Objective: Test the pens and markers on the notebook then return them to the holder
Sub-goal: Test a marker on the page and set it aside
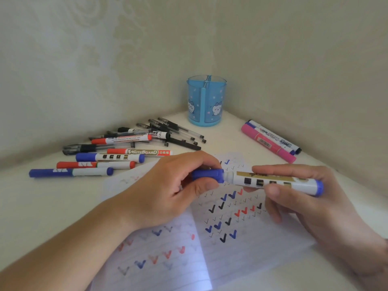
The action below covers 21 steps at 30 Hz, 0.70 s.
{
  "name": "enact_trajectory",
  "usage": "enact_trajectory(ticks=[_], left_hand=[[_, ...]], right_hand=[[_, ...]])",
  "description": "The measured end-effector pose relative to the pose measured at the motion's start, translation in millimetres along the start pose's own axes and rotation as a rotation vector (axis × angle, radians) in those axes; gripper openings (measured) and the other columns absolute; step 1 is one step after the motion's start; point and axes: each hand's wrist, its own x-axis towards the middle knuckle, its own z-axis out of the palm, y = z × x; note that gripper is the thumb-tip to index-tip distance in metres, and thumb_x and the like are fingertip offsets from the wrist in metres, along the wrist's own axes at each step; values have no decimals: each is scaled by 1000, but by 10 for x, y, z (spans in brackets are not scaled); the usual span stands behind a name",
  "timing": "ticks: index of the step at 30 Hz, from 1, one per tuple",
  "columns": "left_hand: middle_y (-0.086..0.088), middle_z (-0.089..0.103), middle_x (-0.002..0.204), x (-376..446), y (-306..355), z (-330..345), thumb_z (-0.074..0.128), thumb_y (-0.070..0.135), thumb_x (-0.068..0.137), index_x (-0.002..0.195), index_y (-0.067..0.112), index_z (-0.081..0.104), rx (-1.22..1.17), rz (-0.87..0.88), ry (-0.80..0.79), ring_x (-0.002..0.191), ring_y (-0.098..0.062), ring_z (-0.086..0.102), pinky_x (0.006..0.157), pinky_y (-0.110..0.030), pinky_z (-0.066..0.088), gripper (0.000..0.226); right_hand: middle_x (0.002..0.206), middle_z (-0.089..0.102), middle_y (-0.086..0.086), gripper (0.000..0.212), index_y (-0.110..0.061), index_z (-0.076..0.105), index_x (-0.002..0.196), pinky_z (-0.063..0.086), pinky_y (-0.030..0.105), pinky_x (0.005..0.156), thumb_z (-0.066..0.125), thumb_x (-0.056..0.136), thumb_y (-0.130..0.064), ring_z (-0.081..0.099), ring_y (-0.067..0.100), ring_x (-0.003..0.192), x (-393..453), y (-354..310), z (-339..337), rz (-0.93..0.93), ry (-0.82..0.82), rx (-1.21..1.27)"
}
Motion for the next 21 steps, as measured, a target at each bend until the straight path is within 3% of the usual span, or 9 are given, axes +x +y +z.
enact_trajectory(ticks=[5,8,11,16,21], left_hand=[[15,62,95,-2,30,5,55,33,94,108,17,63,41,17,3,85,1,59,76,-7,41,23],[17,59,86,1,58,21,49,38,96,105,18,59,36,13,8,74,-1,56,67,-8,39,24],[27,50,72,-8,74,55,44,31,99,99,9,55,29,-22,-6,62,6,48,58,-3,33,25],[26,46,69,-23,89,91,45,22,99,94,9,52,33,-47,-11,61,8,45,58,-2,32,16],[18,49,69,-39,123,113,40,37,101,95,18,51,0,-52,-26,56,-1,43,53,-7,31,23]], right_hand=[[52,63,0,44,-24,78,100,43,15,54,81,63,-46,49,18,43,5,16,6,40,-67,-56],[65,72,-1,42,-23,78,101,44,19,49,81,64,-43,49,19,41,32,19,22,37,-71,-33],[79,75,9,44,-25,78,100,43,23,44,82,64,-50,47,20,39,41,59,48,17,-59,-43],[49,58,5,37,-26,78,100,37,18,45,77,69,-48,42,17,38,44,117,48,-29,-48,-89],[47,58,-2,37,-27,77,101,37,15,46,74,74,-51,41,14,39,40,133,54,-71,-62,-122]])
